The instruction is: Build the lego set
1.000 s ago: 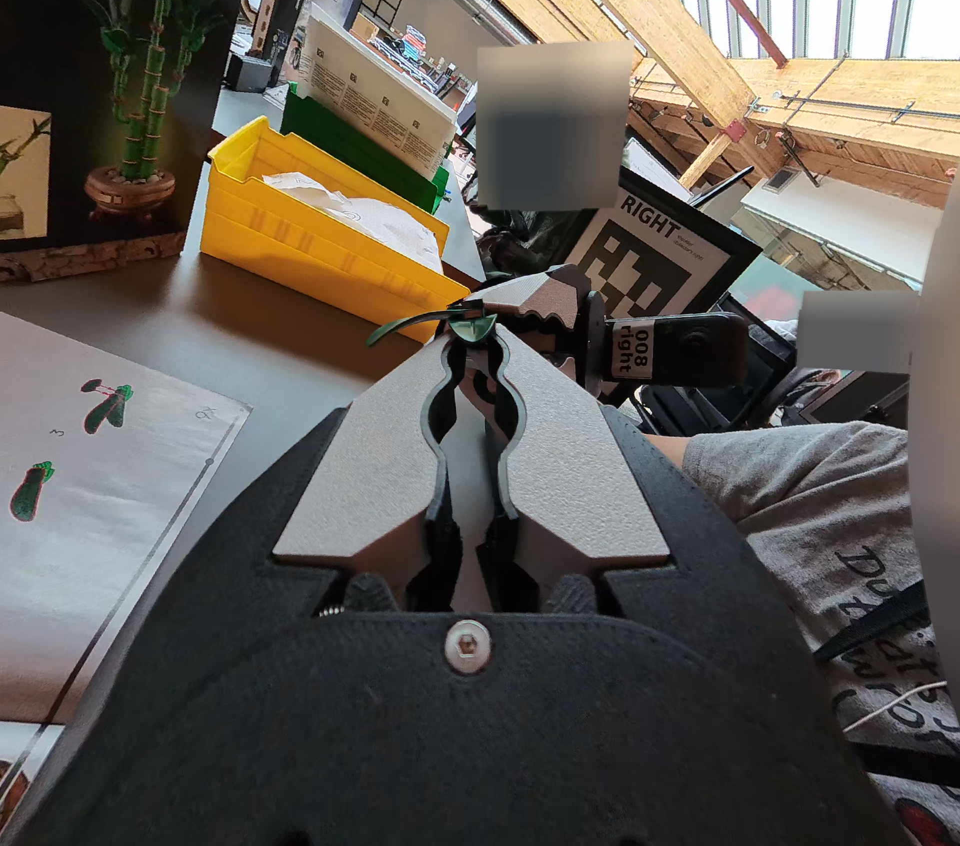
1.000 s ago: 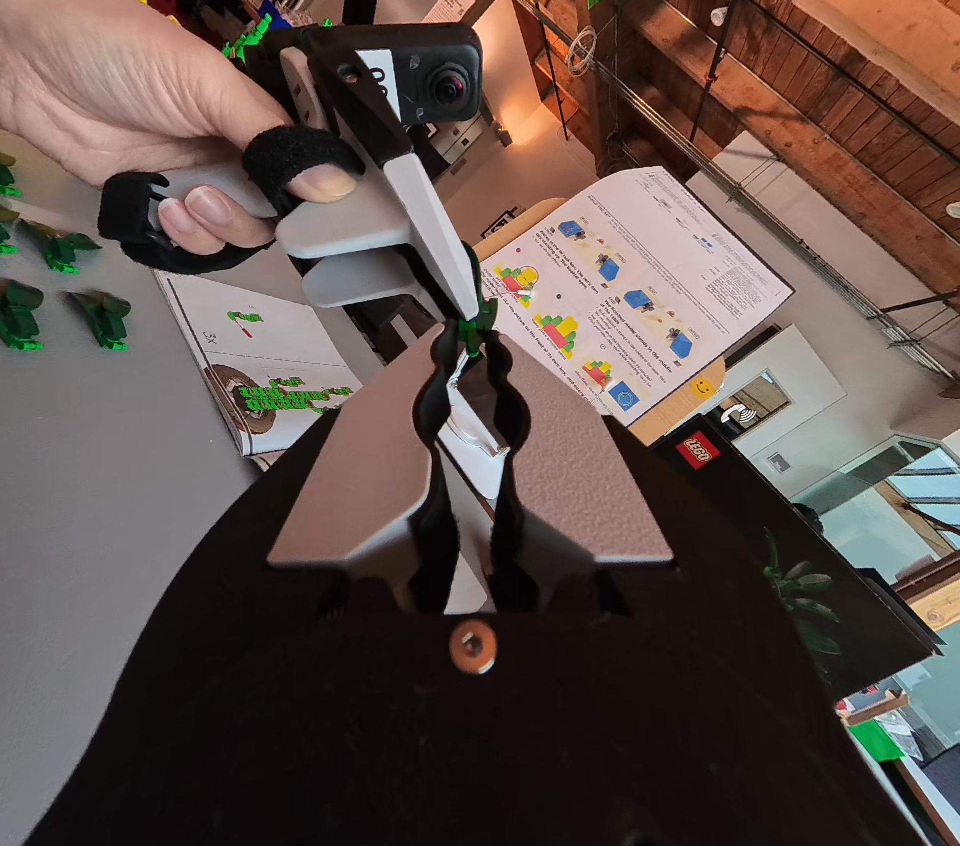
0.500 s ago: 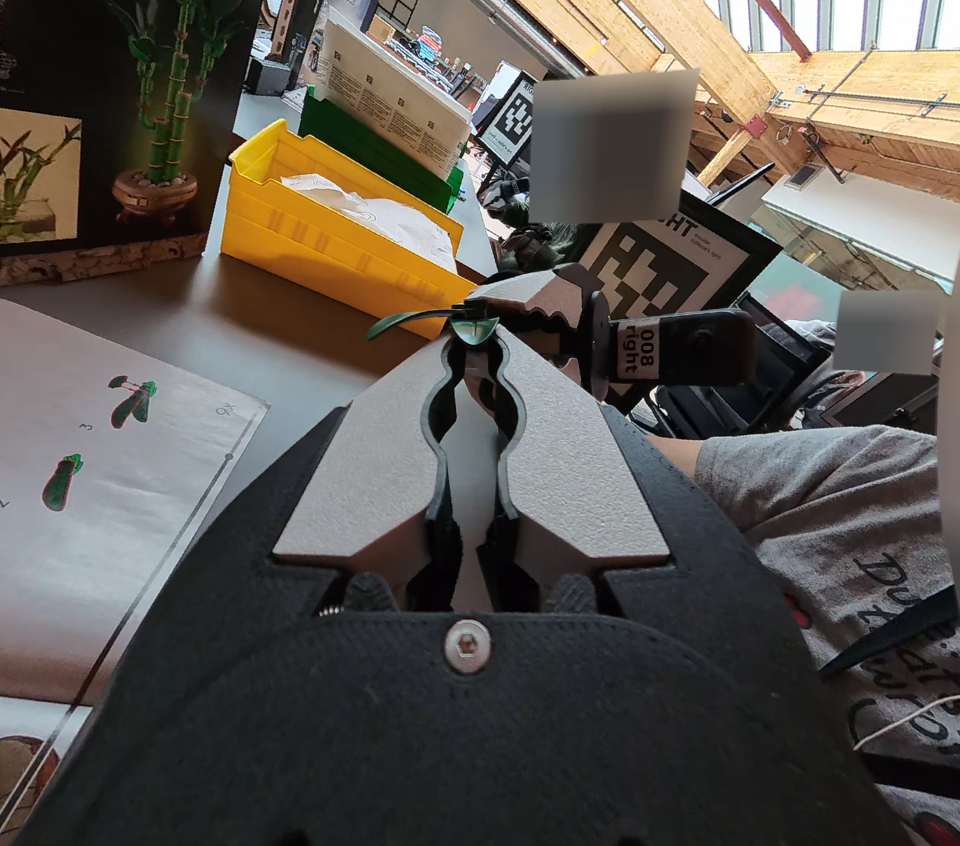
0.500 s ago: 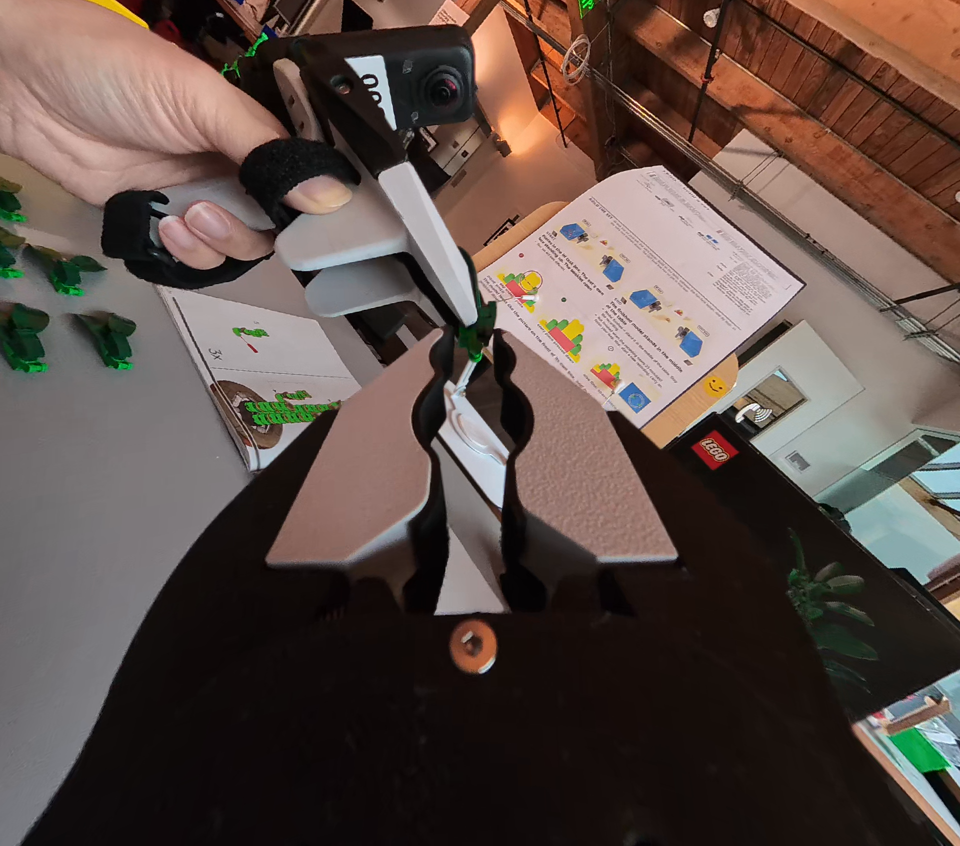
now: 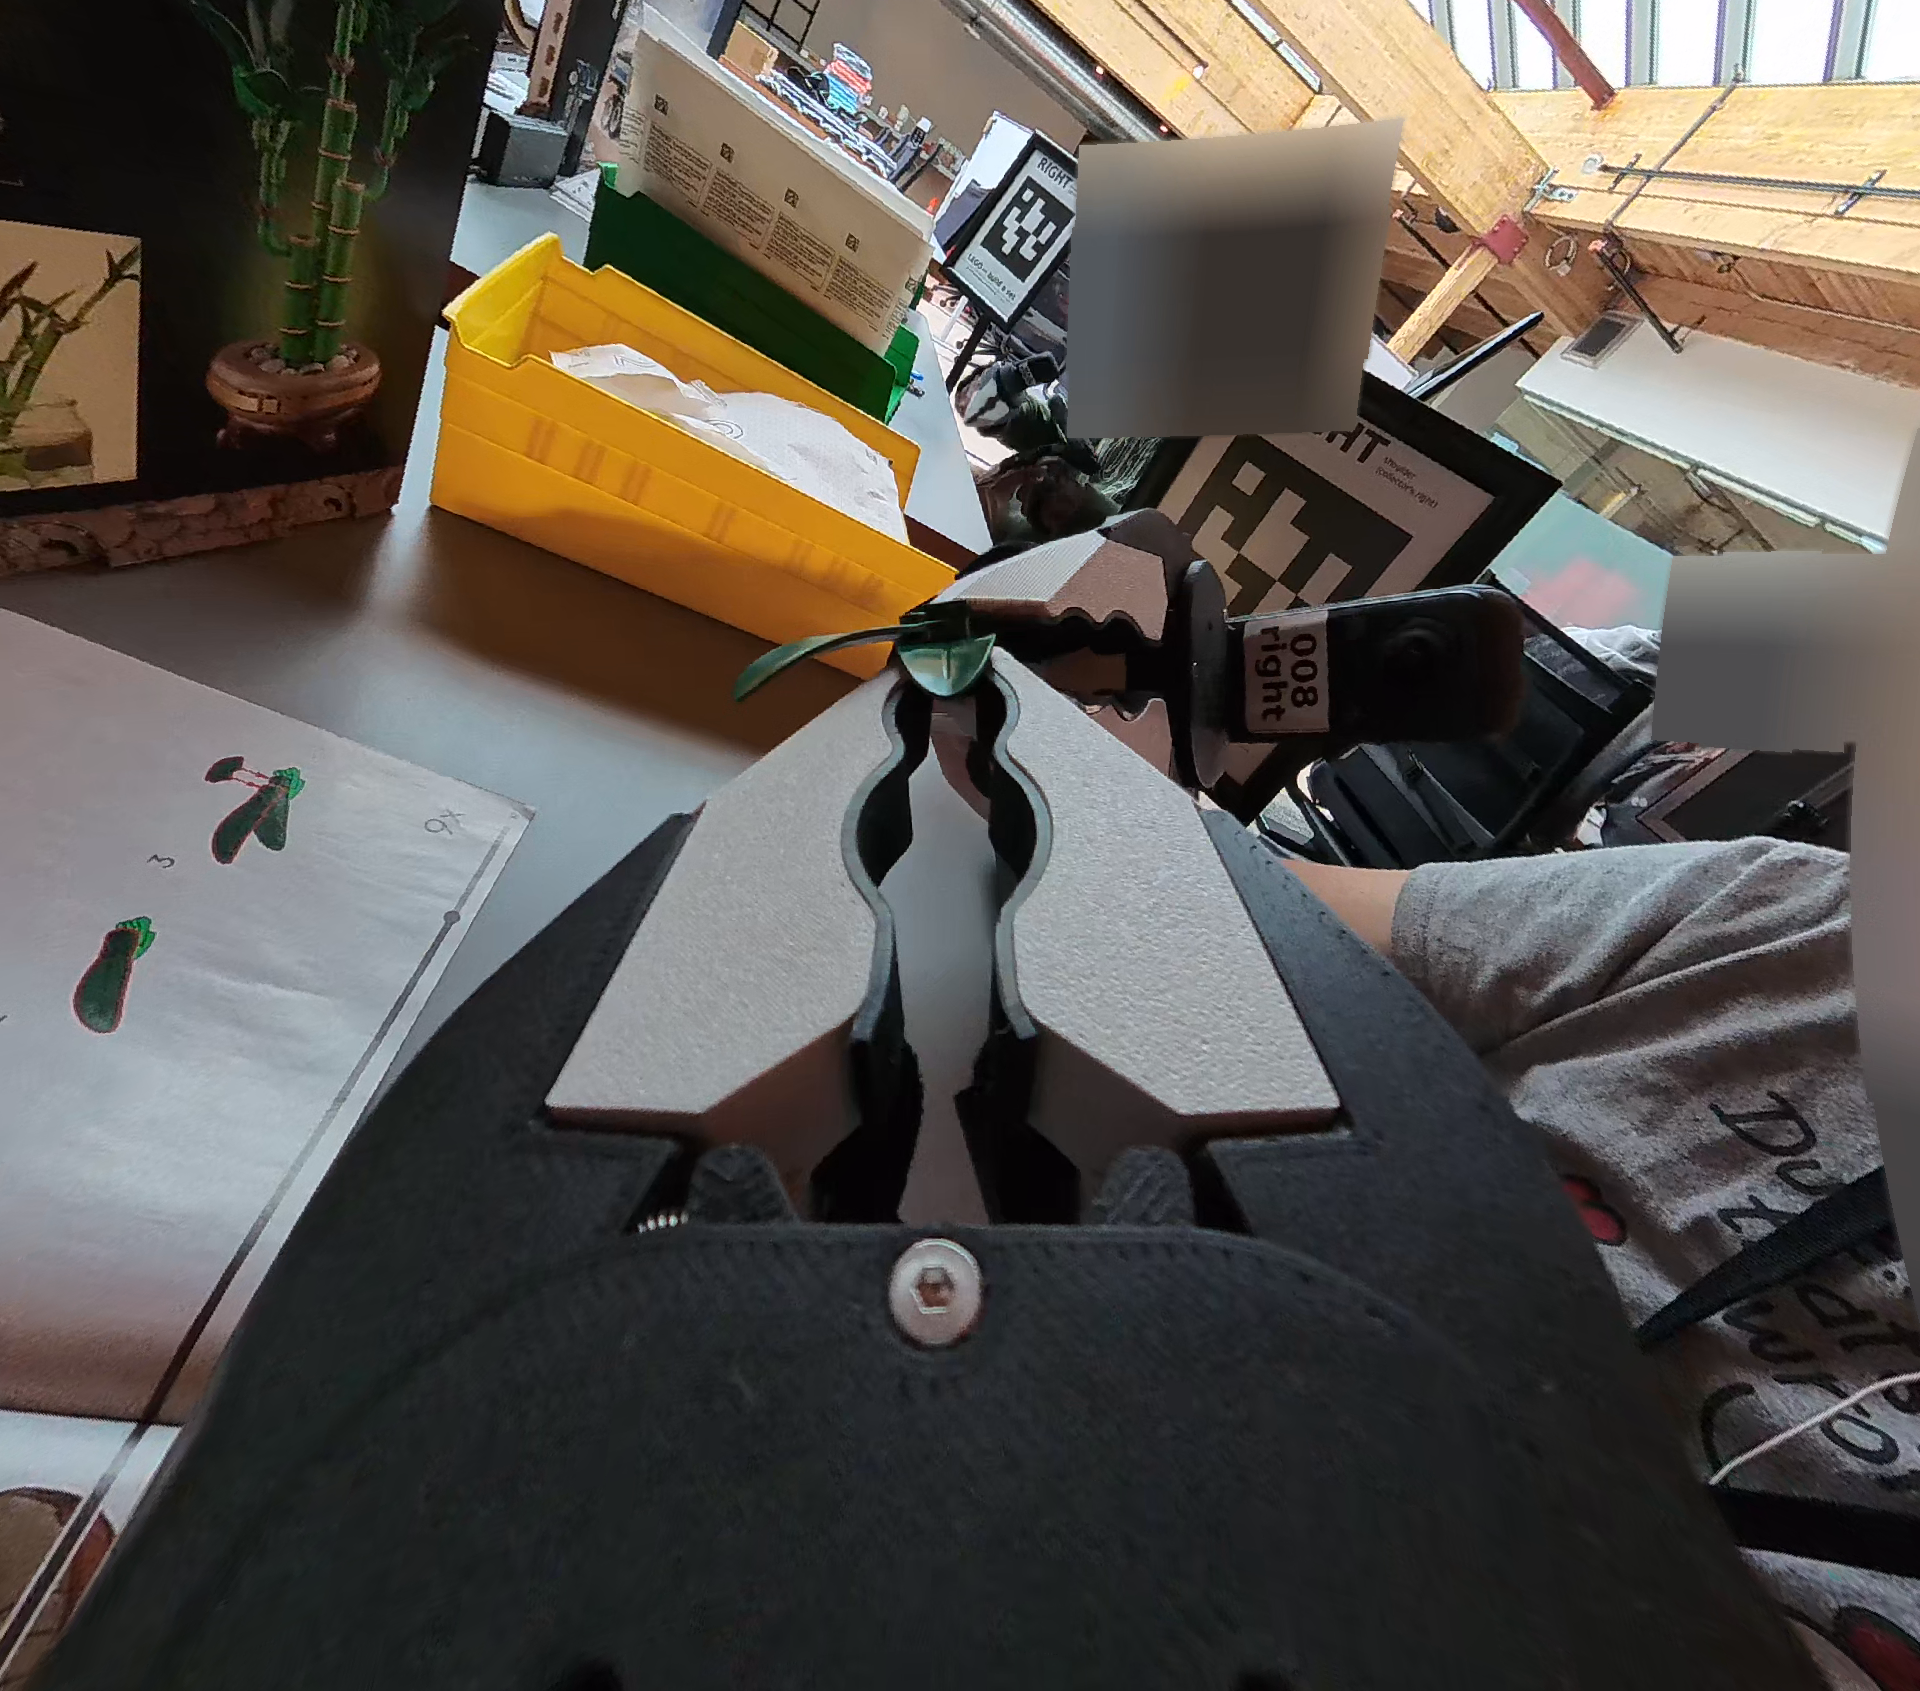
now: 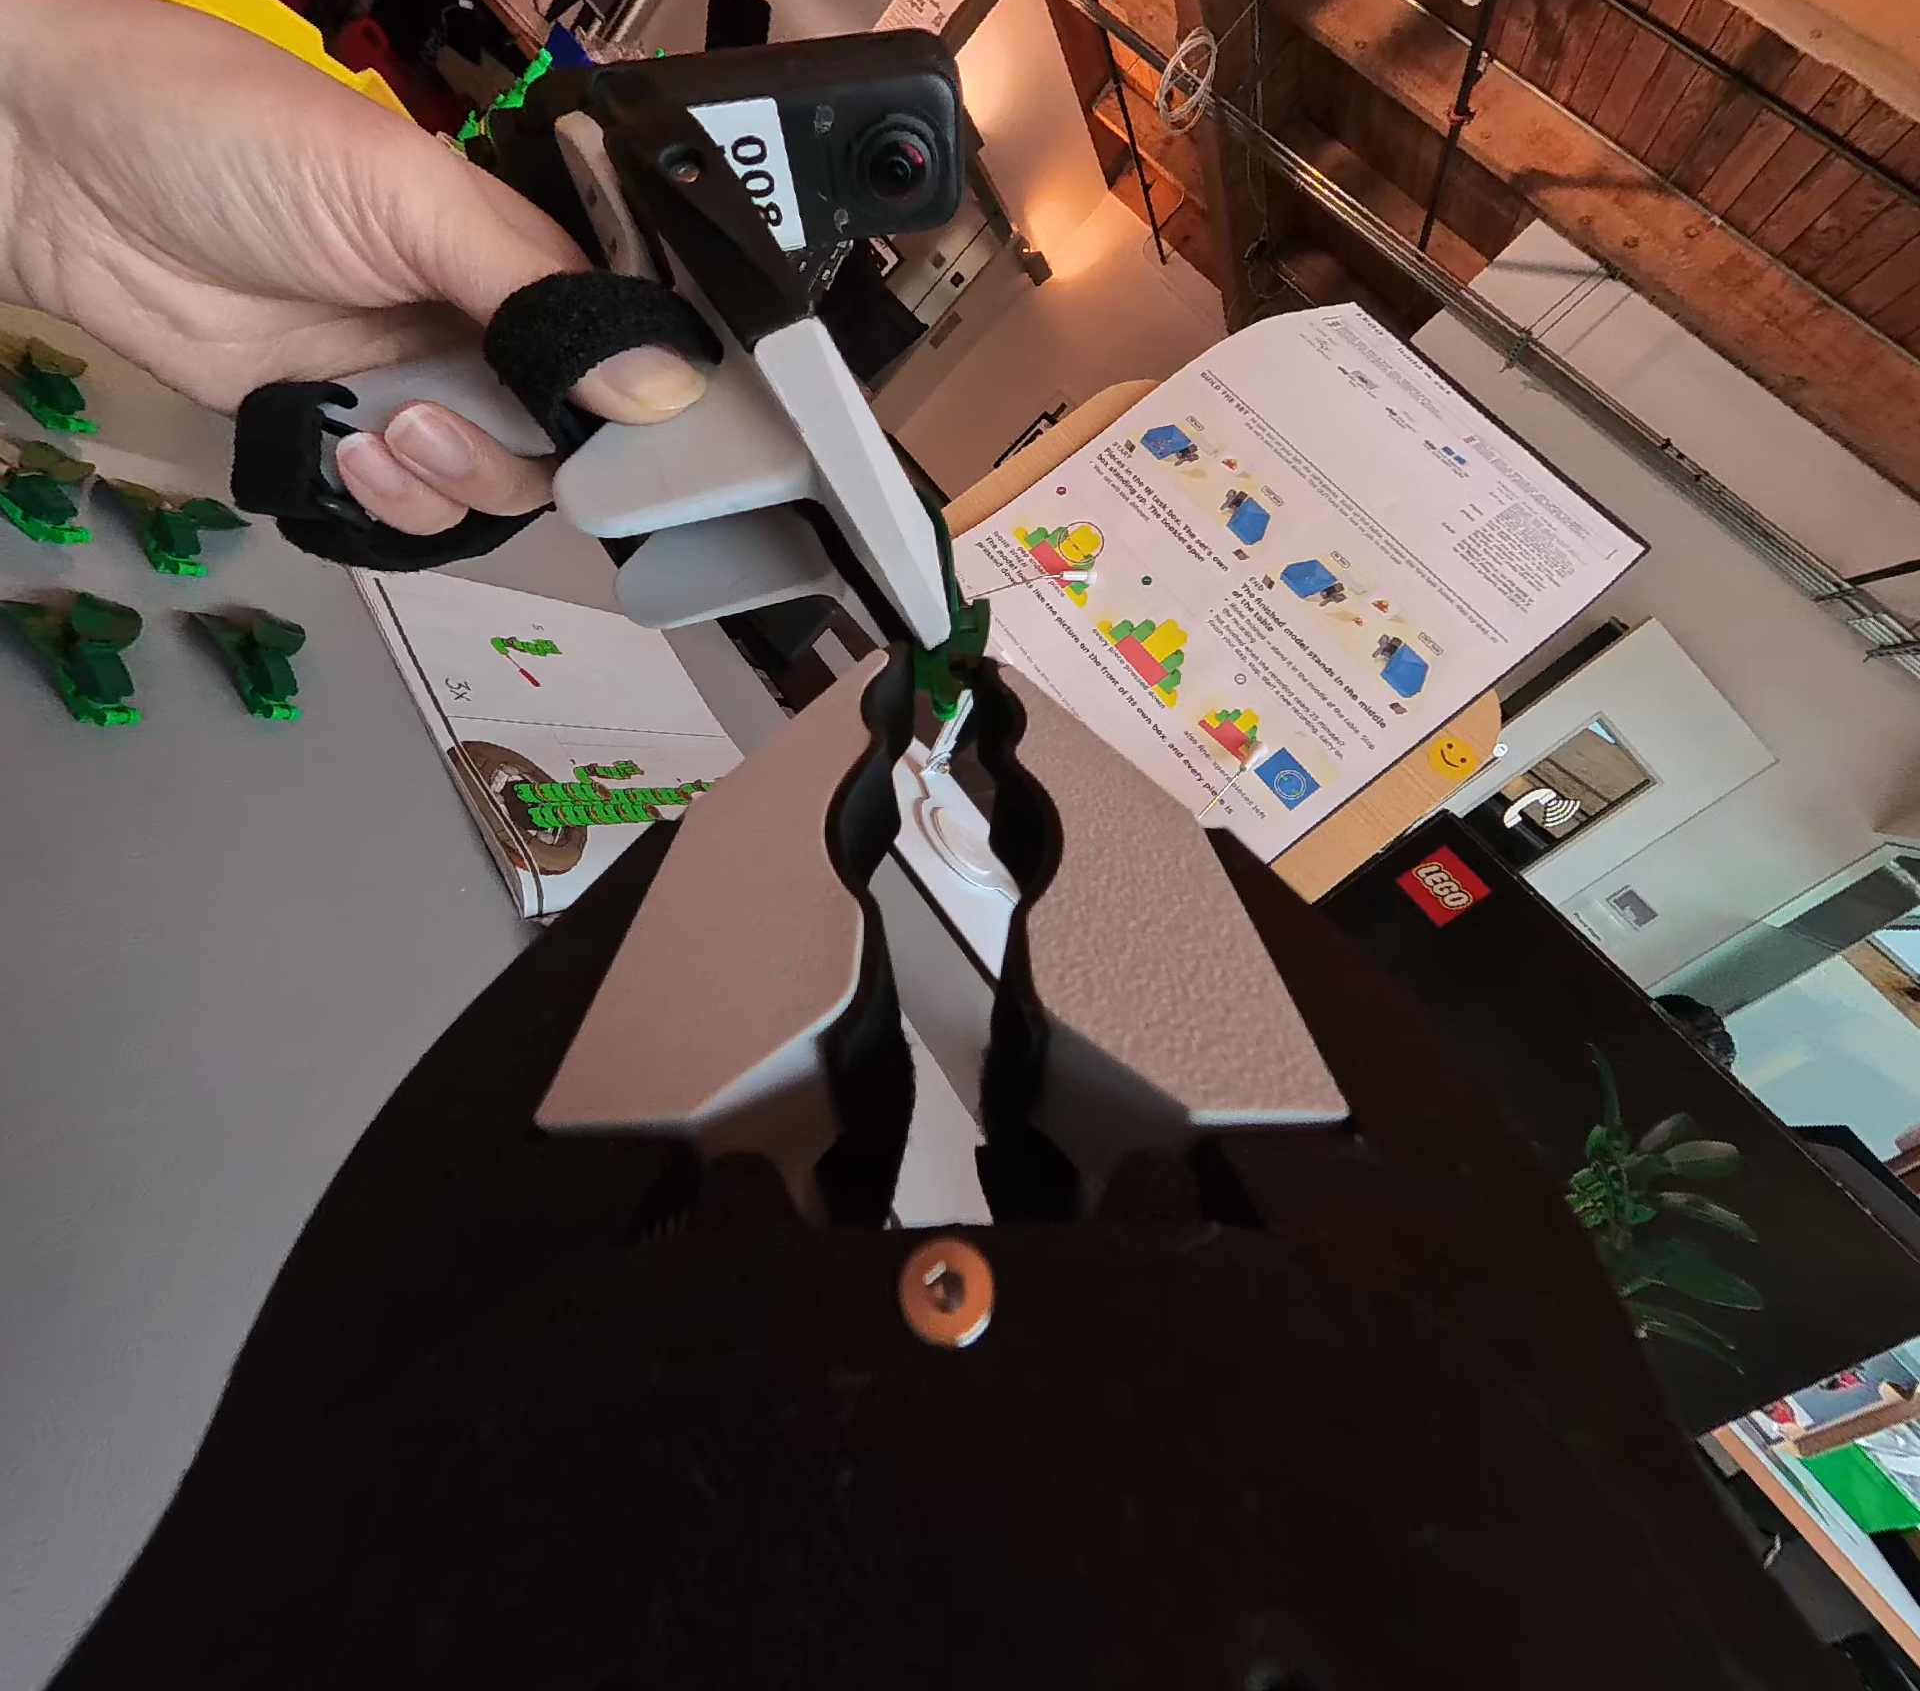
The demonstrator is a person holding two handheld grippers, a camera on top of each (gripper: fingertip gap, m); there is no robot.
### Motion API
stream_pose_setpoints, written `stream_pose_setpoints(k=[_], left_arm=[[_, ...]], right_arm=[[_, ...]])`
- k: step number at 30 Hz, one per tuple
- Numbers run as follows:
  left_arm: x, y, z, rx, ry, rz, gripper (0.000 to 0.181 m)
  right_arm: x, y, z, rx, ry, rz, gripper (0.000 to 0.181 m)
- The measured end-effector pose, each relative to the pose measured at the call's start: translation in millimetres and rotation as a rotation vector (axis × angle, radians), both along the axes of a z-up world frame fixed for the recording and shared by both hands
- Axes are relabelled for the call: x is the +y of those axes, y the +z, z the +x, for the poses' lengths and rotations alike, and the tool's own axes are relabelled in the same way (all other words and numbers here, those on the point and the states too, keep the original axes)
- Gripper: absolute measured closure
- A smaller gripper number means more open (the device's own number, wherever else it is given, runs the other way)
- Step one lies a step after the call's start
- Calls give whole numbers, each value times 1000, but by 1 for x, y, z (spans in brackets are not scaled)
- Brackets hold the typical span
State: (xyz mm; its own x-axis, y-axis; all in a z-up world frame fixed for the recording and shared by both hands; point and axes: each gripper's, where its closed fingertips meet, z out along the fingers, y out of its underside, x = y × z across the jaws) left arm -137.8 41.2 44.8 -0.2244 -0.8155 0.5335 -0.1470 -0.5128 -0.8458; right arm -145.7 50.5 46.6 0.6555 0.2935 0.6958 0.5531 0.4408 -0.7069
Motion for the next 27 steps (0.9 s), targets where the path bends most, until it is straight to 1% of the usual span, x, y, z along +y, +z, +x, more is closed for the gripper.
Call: stream_pose_setpoints(k=[3, 7, 10, 12, 13, 16, 17, 18, 20, 21, 22, 23, 27], left_arm=[[0, 0, 0, -1, 2, -1, 176], [1, 1, 0, -3, -2, -14, 176], [2, -7, -9, 87, -46, 20, 169], [5, -14, -22, 182, -71, 150, 171], [9, -15, -28, 214, -50, 250, 168], [17, -4, -38, 234, 79, 608, 142], [17, -3, -38, 241, 118, 732, 130], [15, -4, -38, 257, 151, 864, 124], [13, -12, -37, 287, 205, 1137, 130], [11, -16, -37, 296, 211, 1248, 142], [8, -19, -36, 302, 204, 1315, 151], [6, -21, -35, 307, 193, 1333, 153], [2, -25, -35, 307, 161, 1323, 153]], right_arm=[[0, 0, 0, -2, -1, -2, 172], [1, 2, 1, 47, 21, -19, 171], [3, 5, 11, 79, 19, -31, 171], [6, 4, 17, 99, 29, -62, 171], [6, 1, 17, 96, 40, -87, 171], [7, -11, 9, 37, 71, -145, 172], [7, -15, 5, 10, 76, -151, 171], [6, -18, 2, -18, 78, -152, 171], [3, -26, -8, -68, 105, -167, 171], [3, -27, -10, -77, 110, -166, 171], [1, -28, -13, -86, 123, -172, 171], [-1, -30, -15, -93, 142, -184, 171], [-6, -34, -18, -106, 188, -208, 171]])
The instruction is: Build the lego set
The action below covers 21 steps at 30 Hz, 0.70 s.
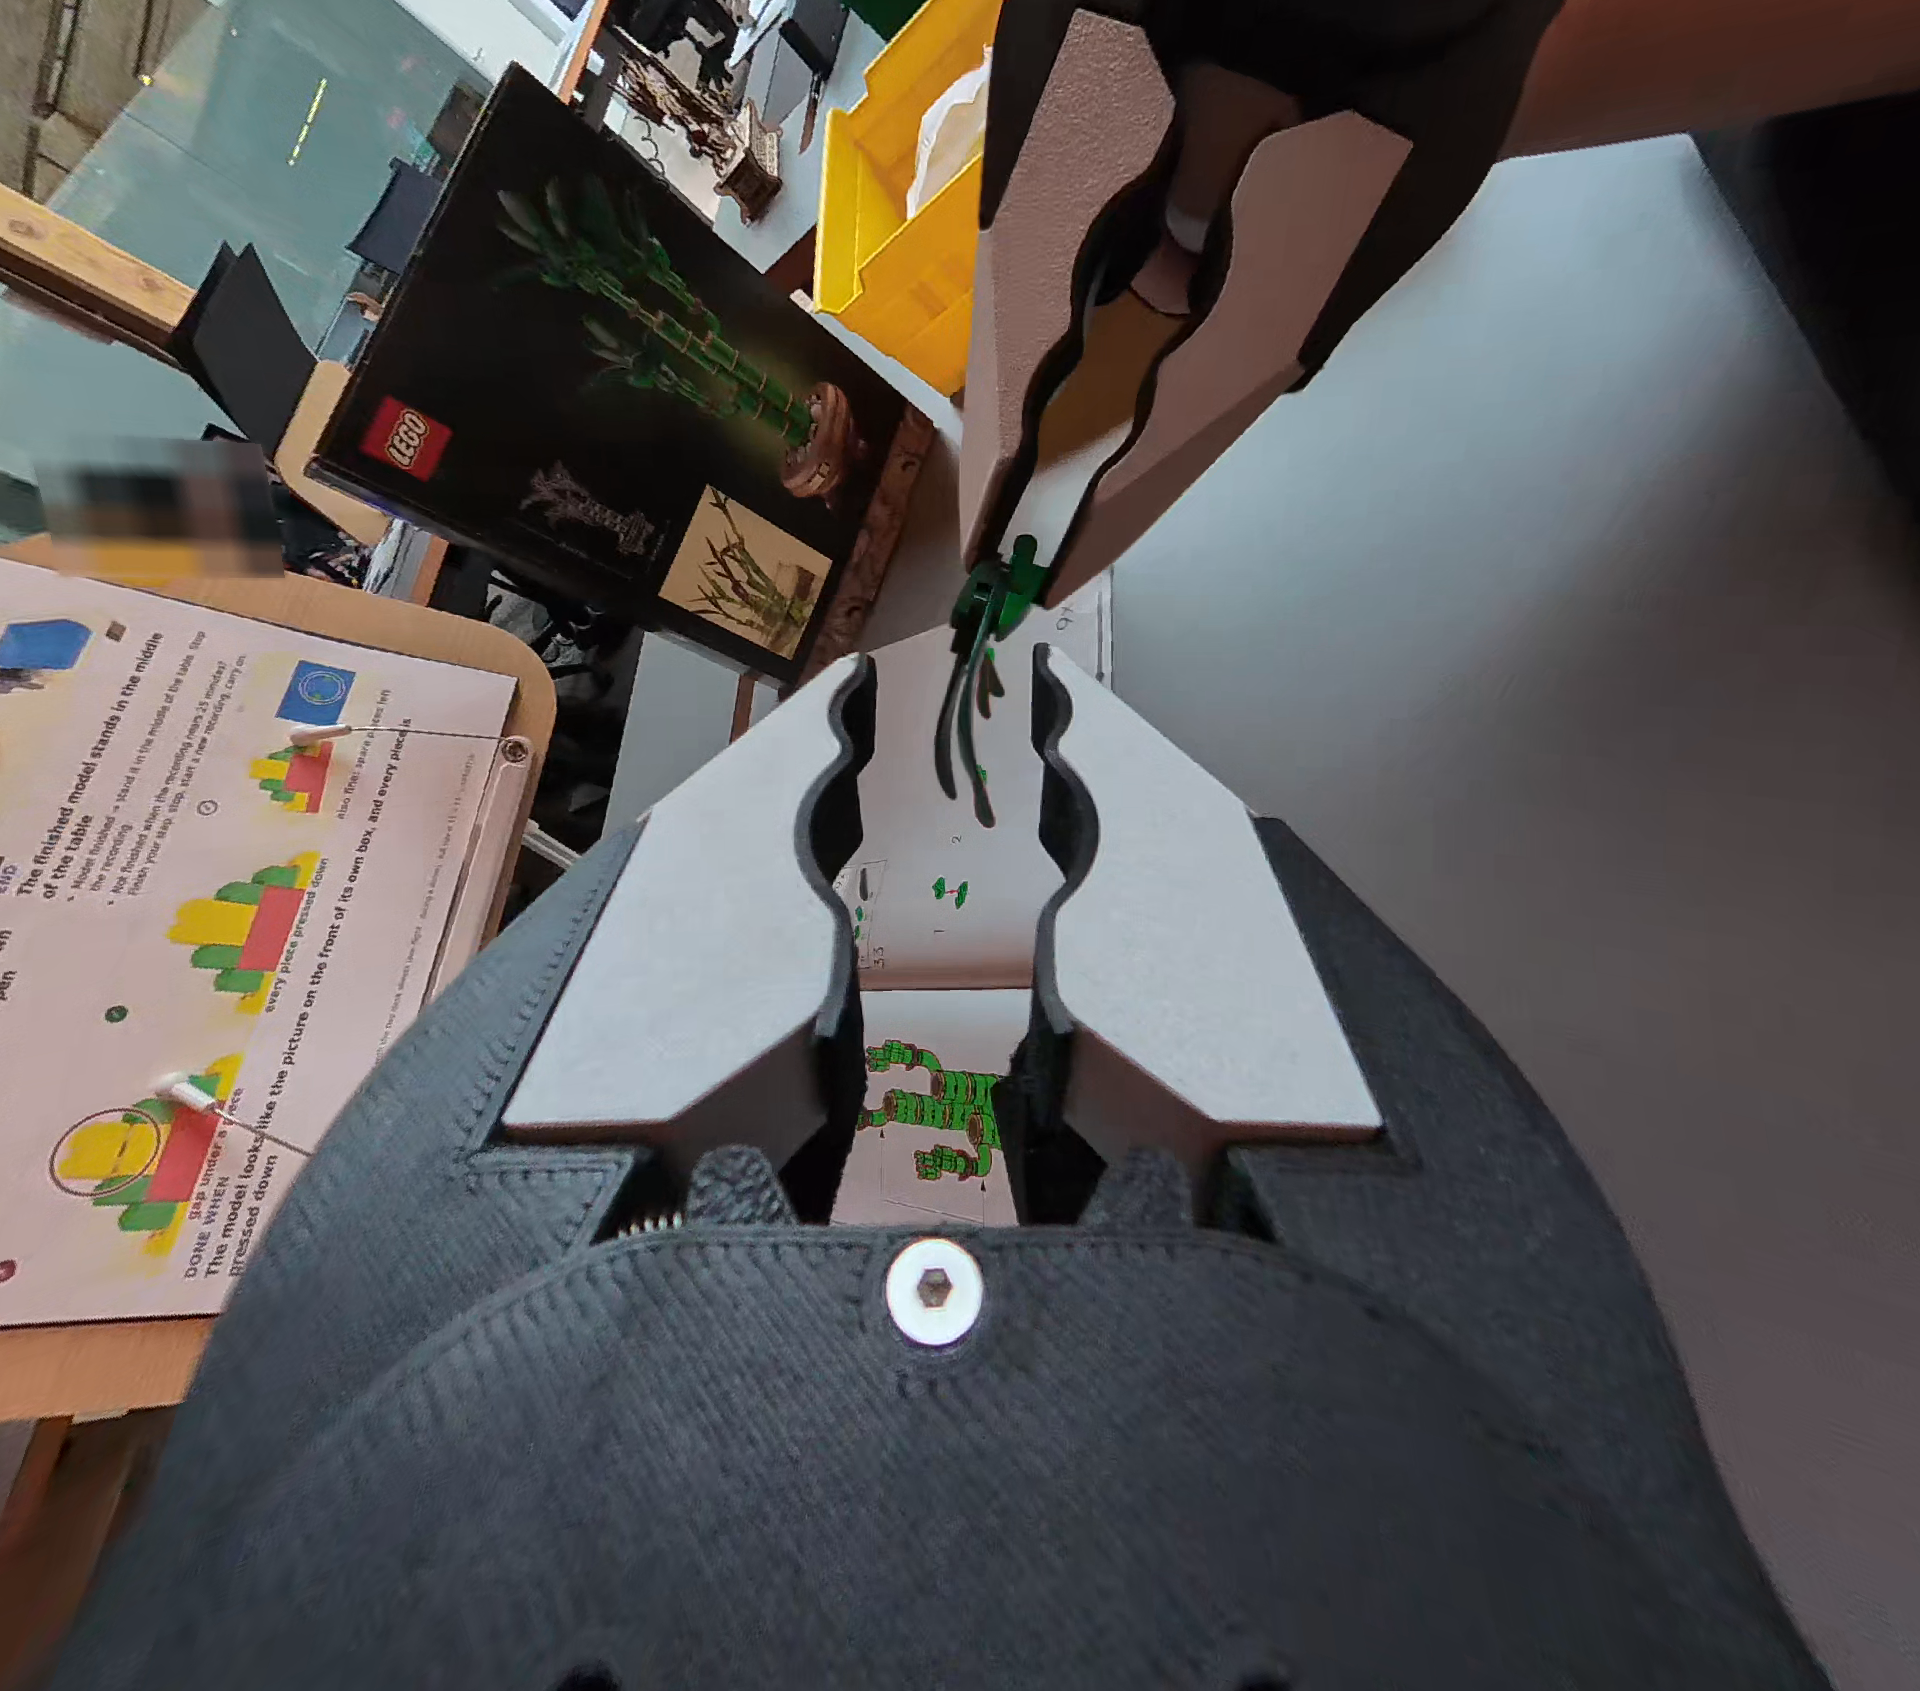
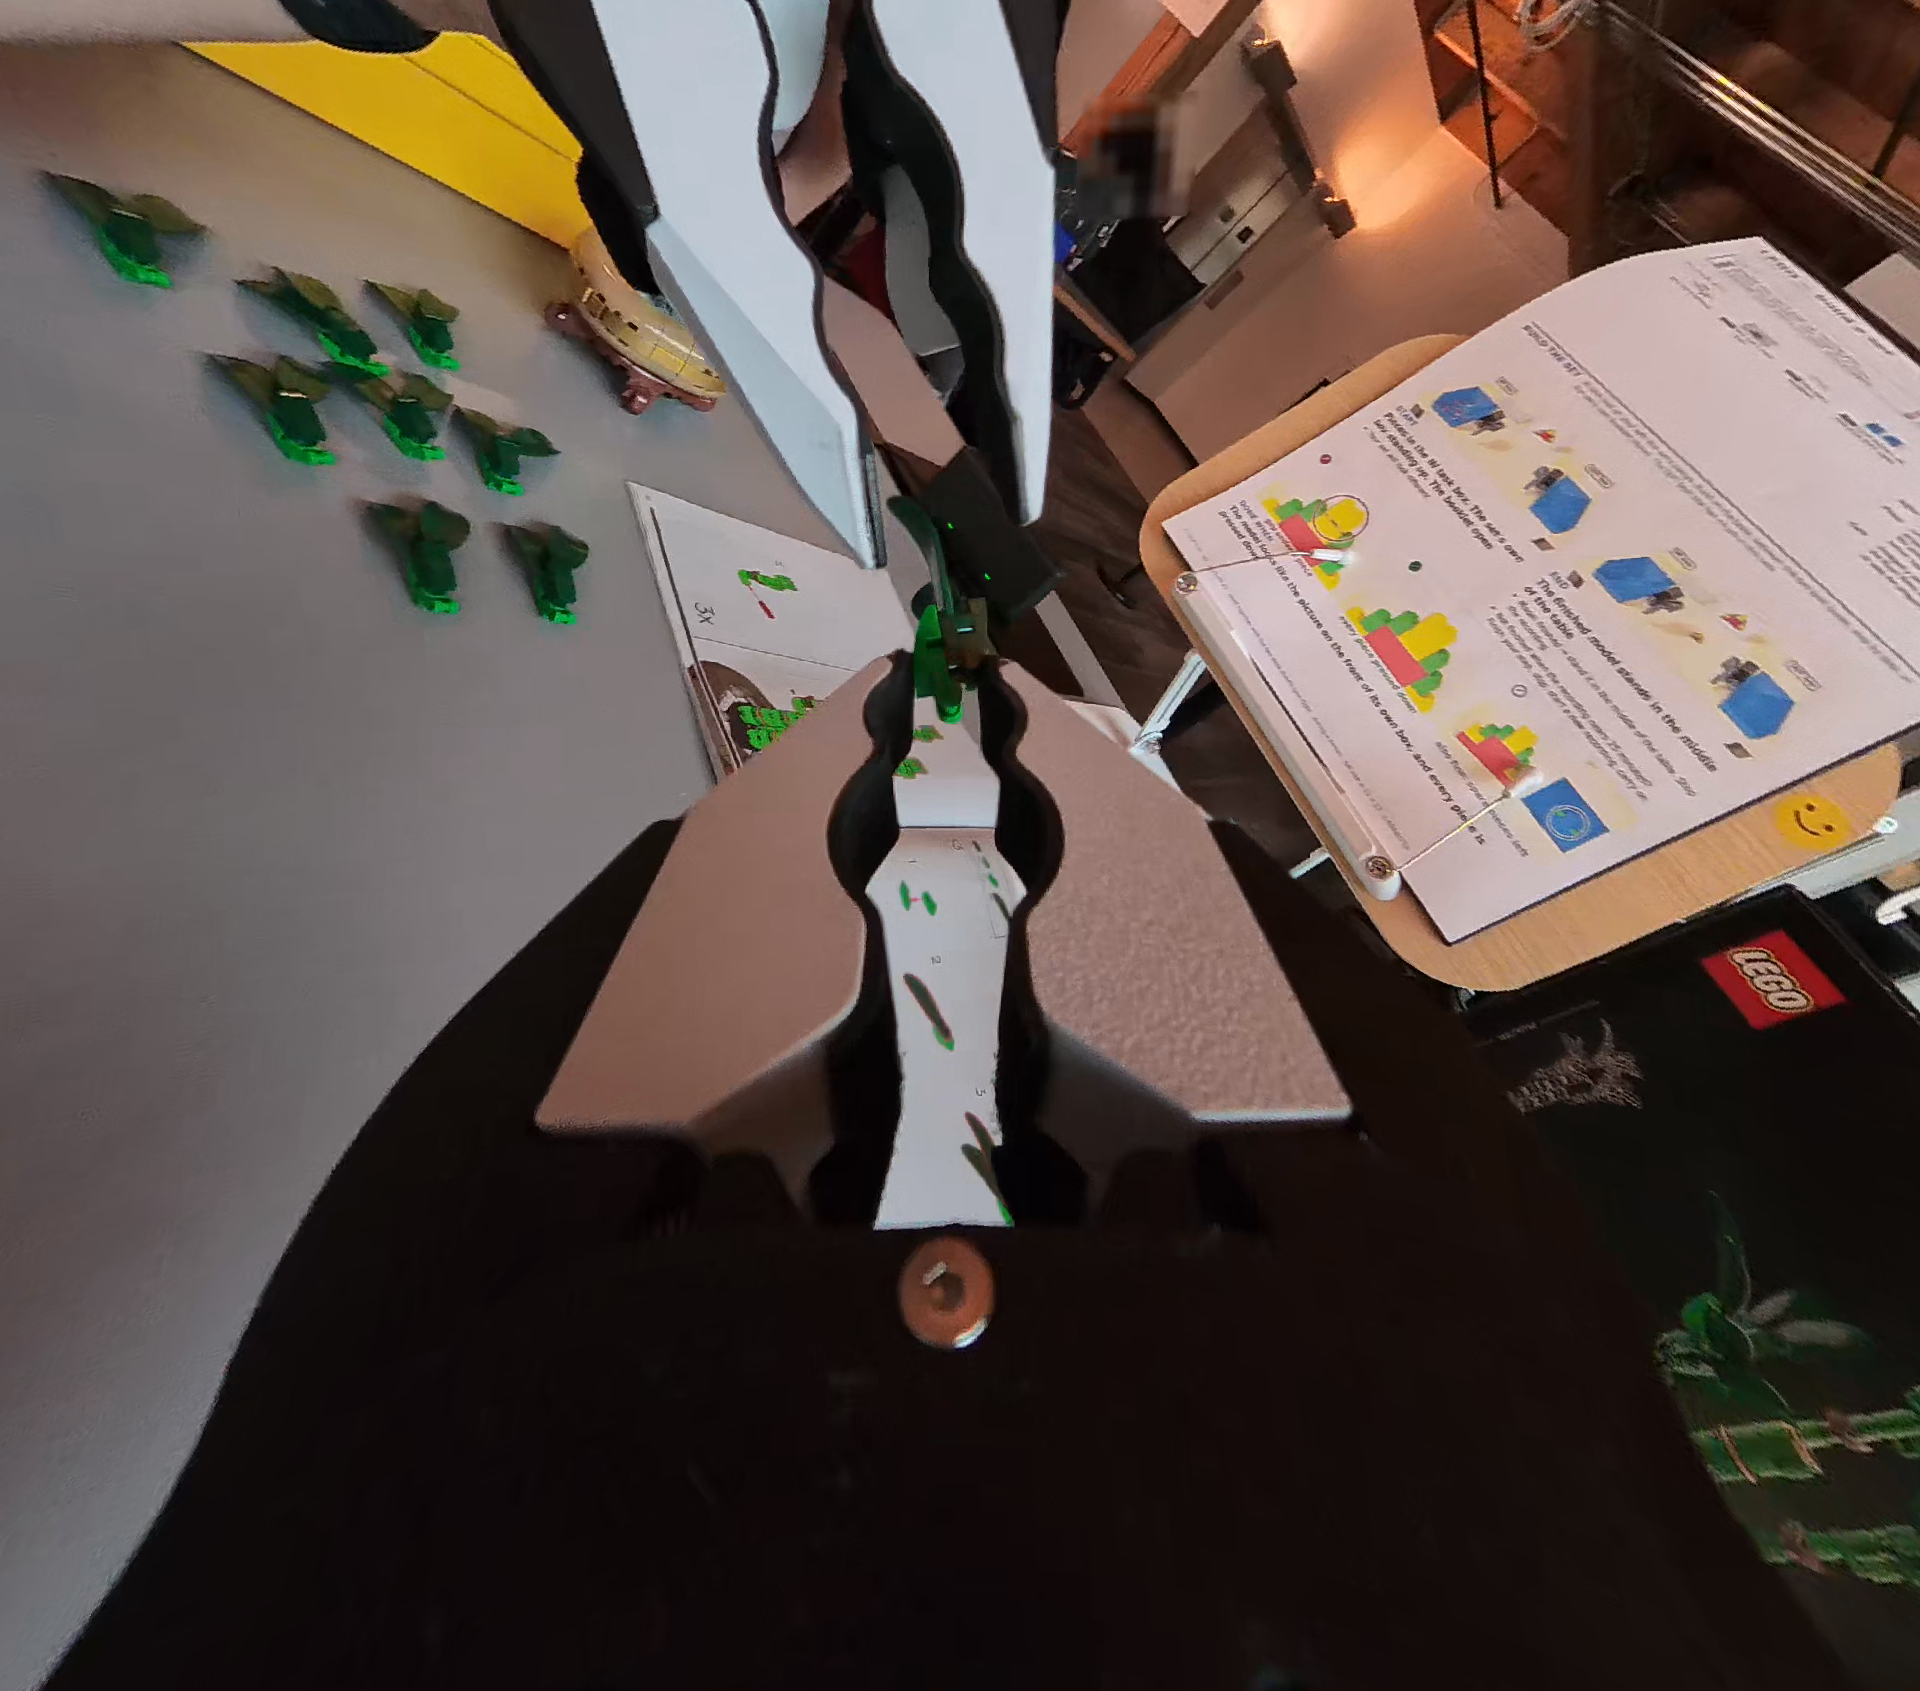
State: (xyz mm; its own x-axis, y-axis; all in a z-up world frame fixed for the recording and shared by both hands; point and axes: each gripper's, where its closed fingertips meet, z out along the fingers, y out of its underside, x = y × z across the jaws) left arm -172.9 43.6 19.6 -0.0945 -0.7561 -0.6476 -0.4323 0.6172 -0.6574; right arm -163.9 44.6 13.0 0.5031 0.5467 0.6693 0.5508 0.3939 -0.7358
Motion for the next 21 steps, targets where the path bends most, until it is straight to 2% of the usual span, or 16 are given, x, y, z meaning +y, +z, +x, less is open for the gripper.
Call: stream_pose_setpoints(k=[7, 13, 21], left_arm=[[-8, -10, 4, 48, -36, 40, 156], [-16, -18, 0, 98, -79, 44, 169], [-23, -20, -1, 120, -108, 36, 167]], right_arm=[[-5, -6, -9, -23, 47, -3, 171], [-11, -10, -15, -29, 101, -14, 171], [-18, -9, -20, -13, 159, -24, 171]])
